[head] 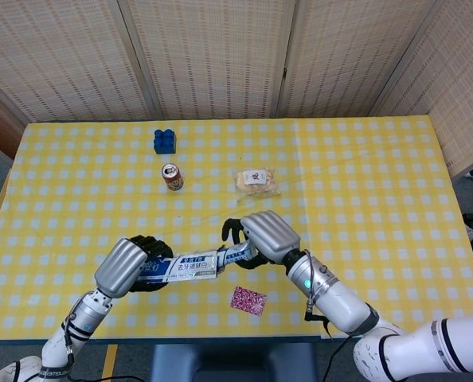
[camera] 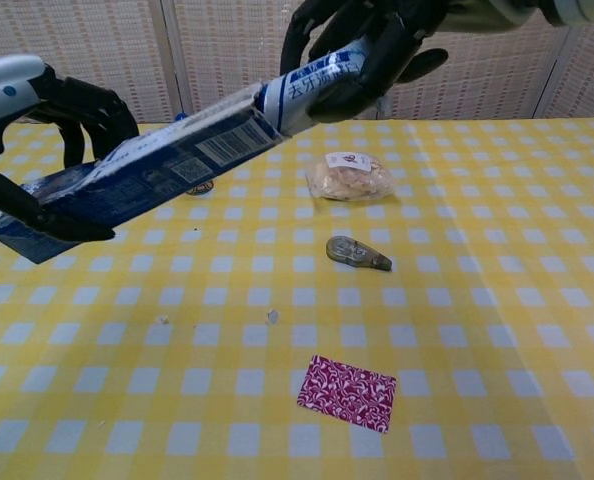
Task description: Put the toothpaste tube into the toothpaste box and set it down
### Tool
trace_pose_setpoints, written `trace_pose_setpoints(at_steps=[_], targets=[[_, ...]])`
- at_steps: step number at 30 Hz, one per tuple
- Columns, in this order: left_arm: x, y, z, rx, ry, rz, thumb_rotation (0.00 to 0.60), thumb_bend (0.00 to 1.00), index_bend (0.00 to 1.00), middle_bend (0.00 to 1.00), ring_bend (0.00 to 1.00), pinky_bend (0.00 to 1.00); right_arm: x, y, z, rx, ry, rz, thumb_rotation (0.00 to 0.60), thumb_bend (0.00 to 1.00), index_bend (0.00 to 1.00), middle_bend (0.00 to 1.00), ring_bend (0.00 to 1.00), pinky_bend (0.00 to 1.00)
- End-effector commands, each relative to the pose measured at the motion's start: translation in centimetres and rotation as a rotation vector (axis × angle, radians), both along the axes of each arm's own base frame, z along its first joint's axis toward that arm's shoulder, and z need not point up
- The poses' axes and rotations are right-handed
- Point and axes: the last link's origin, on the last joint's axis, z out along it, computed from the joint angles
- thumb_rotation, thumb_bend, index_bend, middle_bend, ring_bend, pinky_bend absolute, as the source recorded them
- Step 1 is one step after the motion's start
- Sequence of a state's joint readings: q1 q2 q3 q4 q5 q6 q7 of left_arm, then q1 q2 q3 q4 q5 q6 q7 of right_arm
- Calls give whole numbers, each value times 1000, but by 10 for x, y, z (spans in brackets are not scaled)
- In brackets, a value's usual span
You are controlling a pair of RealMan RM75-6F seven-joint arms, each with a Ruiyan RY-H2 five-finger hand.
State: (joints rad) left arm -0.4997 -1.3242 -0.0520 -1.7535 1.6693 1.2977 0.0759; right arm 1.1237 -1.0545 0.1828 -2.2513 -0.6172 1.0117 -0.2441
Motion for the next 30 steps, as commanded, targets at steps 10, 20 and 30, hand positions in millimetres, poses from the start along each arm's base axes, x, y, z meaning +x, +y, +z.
trace_pose_setpoints(at_steps=[10,20,30], targets=[[-5,2,5,-9,-48,32,600,328,567,646,495,578,-1,5,14,-69,-59,22,600,453,123,299,402,900],[-5,3,11,-10,-188,62,600,328,568,646,495,578,-4,18,22,22,-211,16,600,381,0,240,344,853],[-3,4,13,3,-300,86,600,327,569,646,495,578,3,20,33,14,-374,57,600,366,0,241,333,840]])
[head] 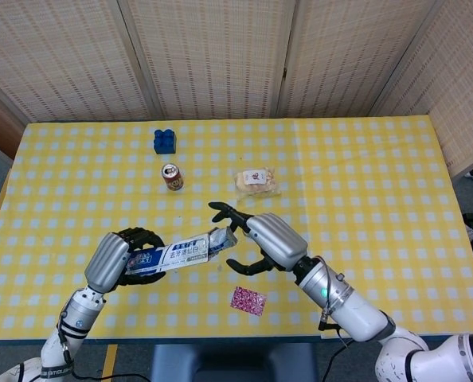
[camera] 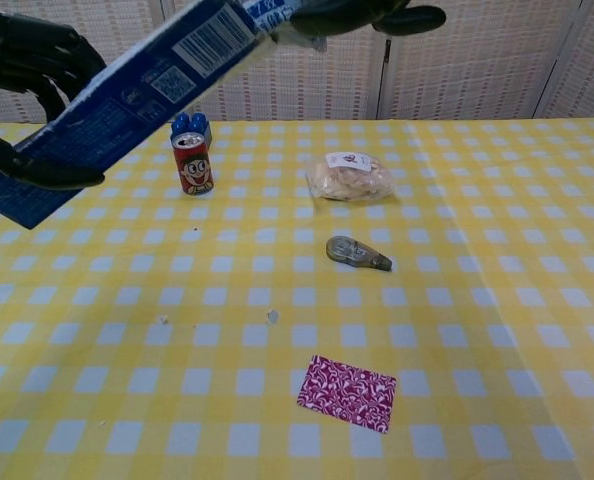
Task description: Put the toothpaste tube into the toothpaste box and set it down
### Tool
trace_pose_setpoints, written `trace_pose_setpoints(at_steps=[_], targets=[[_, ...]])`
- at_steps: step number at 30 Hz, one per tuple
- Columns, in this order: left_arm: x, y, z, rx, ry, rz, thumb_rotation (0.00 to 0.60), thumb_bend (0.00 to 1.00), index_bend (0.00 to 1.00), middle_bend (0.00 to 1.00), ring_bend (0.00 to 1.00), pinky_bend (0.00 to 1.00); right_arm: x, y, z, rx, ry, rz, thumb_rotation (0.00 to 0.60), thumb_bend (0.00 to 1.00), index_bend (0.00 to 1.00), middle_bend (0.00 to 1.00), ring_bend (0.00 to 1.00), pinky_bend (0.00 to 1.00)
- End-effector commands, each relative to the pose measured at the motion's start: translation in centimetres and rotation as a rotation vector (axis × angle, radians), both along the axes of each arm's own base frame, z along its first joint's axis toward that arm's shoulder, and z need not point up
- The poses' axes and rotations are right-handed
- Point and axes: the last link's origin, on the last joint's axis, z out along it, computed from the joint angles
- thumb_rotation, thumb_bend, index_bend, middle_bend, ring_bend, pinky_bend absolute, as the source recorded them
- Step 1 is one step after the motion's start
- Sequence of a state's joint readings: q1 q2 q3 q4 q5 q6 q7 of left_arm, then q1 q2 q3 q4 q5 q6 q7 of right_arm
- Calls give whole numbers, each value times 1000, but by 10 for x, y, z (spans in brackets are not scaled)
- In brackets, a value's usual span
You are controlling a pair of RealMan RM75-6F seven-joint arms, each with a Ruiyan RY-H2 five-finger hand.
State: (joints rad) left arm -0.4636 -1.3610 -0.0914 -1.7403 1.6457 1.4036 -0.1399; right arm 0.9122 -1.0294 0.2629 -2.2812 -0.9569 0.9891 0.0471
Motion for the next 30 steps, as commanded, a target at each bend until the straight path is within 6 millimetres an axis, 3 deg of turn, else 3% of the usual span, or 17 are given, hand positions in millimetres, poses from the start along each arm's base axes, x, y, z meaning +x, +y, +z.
trace_pose_setpoints(at_steps=[1,12,16,18,23,27,30], targets=[[-3,1,1,7,-34,14,600,328,569,646,495,578,3,4,16,-26,-114,30,600,365,0,240,327,836],[-7,8,0,7,-49,39,600,325,568,646,494,579,-1,7,38,-8,-205,59,600,363,0,231,312,824],[-11,12,8,30,-71,60,600,325,568,646,494,578,-28,6,52,-104,-90,93,600,362,0,233,320,823],[-13,12,12,36,-73,67,600,325,568,646,494,579,-49,4,59,-167,-40,86,600,361,0,304,388,823],[-17,13,19,46,-72,72,600,325,568,646,493,578,-109,-5,54,-243,48,22,600,360,0,700,756,900],[-18,13,20,44,-84,69,600,326,568,646,494,578,-138,0,30,-232,80,-10,600,425,0,906,985,997],[-19,14,18,40,-76,68,600,326,568,646,494,578,-156,4,1,-258,119,17,600,558,0,954,1000,1000]])
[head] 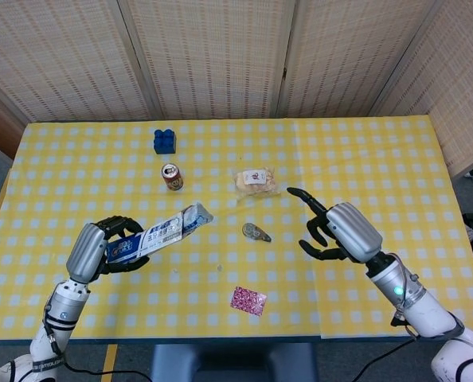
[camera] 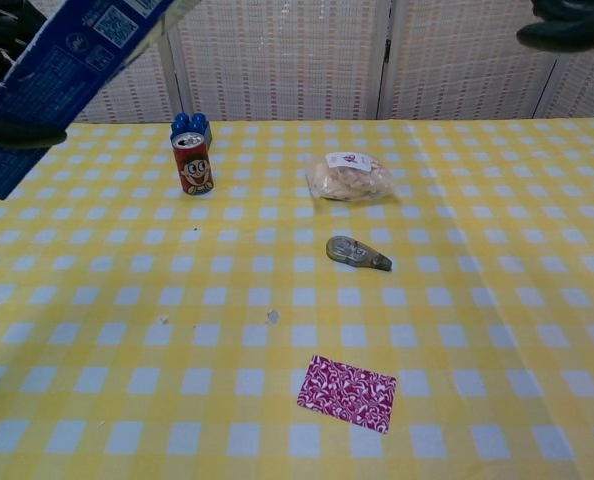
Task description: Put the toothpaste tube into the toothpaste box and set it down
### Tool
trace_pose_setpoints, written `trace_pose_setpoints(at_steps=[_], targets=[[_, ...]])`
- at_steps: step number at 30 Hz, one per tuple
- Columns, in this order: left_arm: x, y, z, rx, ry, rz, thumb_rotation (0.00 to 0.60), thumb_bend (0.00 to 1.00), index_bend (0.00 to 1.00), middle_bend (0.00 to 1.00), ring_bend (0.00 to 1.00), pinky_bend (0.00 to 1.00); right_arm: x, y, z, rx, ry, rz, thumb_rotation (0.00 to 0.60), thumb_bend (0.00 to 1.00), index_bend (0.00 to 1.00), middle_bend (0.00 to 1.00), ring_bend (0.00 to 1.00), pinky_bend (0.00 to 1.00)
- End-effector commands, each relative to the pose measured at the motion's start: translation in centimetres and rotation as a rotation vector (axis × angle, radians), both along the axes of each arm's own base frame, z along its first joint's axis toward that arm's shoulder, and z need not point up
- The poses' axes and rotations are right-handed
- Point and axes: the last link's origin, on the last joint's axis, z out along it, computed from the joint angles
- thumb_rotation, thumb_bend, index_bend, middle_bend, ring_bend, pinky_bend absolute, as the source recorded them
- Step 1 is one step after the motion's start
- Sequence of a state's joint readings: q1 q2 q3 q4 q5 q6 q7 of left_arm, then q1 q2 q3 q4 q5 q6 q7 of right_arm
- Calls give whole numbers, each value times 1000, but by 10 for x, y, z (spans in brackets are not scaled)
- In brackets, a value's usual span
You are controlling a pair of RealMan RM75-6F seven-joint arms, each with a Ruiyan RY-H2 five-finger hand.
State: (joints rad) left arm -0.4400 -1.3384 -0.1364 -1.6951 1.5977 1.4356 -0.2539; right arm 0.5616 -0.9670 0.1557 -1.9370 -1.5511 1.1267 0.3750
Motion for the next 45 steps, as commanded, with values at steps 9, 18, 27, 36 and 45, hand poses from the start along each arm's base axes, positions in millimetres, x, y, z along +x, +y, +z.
trace_pose_setpoints(at_steps=[9,18,27,36,45], targets=[[-3,3,-2,-3,30,13,600,326,568,646,493,578,-36,18,-69,-30,-96,62,600,621,0,957,1000,1000],[-5,4,-3,-6,48,20,600,326,569,646,494,578,-31,21,-73,-8,-180,82,600,620,0,957,1000,1000],[4,3,-9,-20,58,-3,600,325,569,646,494,578,-1,15,-86,55,-200,131,600,620,0,957,998,1000],[11,1,-16,-36,73,-24,600,325,569,646,493,578,22,13,-94,83,-199,170,600,620,0,957,988,1000],[16,0,-17,-29,70,-32,600,325,569,646,494,578,34,16,-100,108,-191,188,600,620,0,957,988,1000]])
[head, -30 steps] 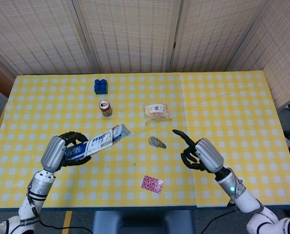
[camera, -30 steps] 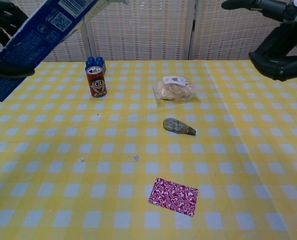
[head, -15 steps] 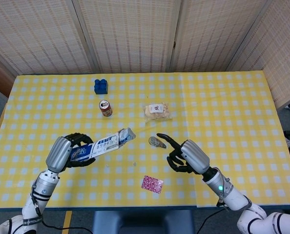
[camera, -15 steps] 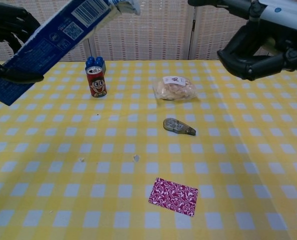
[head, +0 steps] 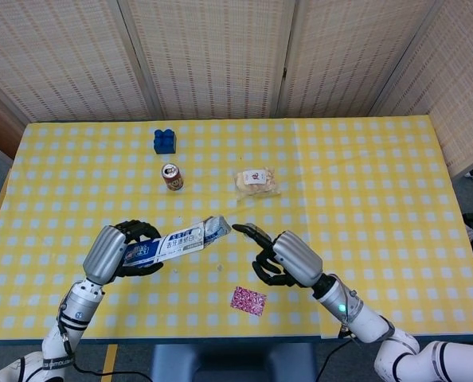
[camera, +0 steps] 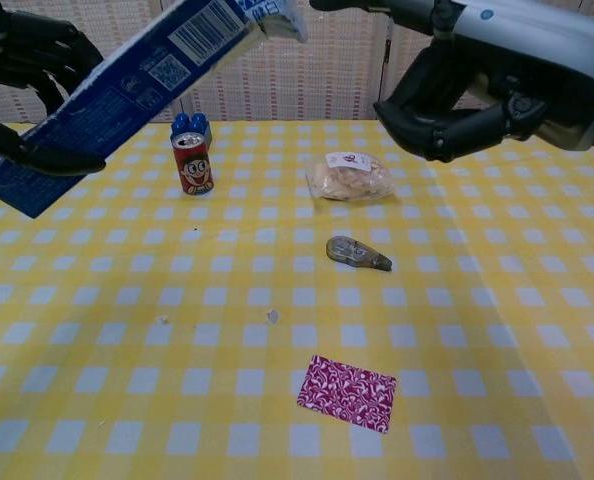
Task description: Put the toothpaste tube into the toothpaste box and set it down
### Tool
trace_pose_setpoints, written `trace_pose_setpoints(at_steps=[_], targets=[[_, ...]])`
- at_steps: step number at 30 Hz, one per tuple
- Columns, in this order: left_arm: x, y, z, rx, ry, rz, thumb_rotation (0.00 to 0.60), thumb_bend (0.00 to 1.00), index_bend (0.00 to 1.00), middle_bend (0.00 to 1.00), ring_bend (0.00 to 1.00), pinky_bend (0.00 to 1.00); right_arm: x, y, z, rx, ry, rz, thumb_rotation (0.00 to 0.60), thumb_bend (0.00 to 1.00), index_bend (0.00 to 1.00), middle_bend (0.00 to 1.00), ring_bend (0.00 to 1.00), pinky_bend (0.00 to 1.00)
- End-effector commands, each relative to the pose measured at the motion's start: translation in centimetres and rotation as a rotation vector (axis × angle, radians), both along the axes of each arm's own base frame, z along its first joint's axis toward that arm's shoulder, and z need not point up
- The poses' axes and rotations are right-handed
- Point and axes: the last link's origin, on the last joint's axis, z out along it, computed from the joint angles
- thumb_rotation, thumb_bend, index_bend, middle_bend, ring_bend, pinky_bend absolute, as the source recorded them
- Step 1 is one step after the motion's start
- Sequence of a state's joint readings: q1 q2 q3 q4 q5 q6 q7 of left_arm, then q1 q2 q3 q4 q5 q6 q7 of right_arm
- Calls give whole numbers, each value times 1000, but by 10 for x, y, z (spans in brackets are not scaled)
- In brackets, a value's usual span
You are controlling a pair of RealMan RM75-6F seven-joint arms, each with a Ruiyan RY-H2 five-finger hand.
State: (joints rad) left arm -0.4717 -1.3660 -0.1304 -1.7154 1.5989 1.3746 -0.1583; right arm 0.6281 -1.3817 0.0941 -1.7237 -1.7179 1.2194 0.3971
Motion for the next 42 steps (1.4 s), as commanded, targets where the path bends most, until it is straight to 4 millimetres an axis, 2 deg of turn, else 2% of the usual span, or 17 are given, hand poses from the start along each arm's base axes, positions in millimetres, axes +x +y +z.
trace_pose_setpoints(at_steps=[1,15,28,42], targets=[[1,0,1,6,-7,2,600,325,569,646,494,578,2,0,-2,9,-2,-1,600,620,0,957,989,1000],[2,-3,-1,-4,-14,-9,600,325,569,646,493,578,8,-5,-3,53,-33,4,600,635,0,957,991,1000],[5,-7,-6,-16,-24,-26,600,325,570,646,494,578,9,-9,-3,255,-47,36,600,743,0,957,940,1000],[7,-9,-10,-34,-41,-46,600,325,573,646,495,579,9,-15,-3,474,-7,94,600,778,0,948,911,1000]])
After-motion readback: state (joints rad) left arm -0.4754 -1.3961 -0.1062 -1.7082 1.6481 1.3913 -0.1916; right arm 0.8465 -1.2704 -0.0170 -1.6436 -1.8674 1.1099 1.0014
